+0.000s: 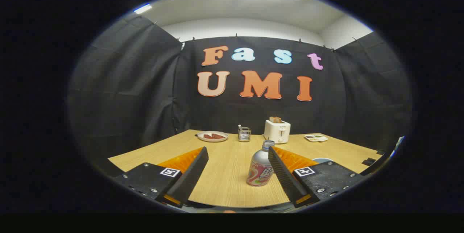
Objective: Take the bottle from table, then pour the juice into the cup, finally place the bottle on the coaster
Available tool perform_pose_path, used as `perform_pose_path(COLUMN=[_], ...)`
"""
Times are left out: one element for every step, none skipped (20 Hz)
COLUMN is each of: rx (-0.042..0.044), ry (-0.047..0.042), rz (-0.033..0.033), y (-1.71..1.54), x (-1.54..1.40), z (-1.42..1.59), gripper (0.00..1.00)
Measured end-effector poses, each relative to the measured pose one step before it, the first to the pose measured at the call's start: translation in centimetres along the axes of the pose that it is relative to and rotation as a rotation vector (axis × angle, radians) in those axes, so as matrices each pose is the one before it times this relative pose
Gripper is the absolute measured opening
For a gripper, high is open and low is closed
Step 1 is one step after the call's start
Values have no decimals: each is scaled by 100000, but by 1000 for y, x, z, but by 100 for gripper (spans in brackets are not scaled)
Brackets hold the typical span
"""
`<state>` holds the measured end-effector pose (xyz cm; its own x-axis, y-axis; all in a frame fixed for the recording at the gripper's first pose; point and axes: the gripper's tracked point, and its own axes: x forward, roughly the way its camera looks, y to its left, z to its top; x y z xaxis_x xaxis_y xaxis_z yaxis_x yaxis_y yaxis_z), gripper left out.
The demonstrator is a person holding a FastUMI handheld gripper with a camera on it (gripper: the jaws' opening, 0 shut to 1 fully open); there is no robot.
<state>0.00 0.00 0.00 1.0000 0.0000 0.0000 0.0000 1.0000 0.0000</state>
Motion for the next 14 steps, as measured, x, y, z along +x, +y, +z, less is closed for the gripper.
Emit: perform_pose_path(rx=[-210, -225, -406, -473, 202, 1034, 1228, 757, -18, -465, -440, -181, -123, -52], ry=[542, 110, 350, 129, -94, -392, -493, -557, -214, 64, 2, 35, 142, 78], rz=[-498, 90, 243, 386, 410, 713, 738, 476, 220, -316, -277, 259, 161, -13], y=[-103, 179, 146, 47, 69, 106, 82, 65, -1, -206, -211, -2, 87, -17], x=[258, 174, 173, -128, -18, 54, -3, -59, -6, -13, 76, -55, 32, -85], z=[-147, 7, 32, -163, 91, 179, 238, 118, 164, -65, 59, 21, -134, -81], gripper=[98, 98, 98, 99, 98, 98, 98, 98, 98, 99, 98, 99, 98, 98])
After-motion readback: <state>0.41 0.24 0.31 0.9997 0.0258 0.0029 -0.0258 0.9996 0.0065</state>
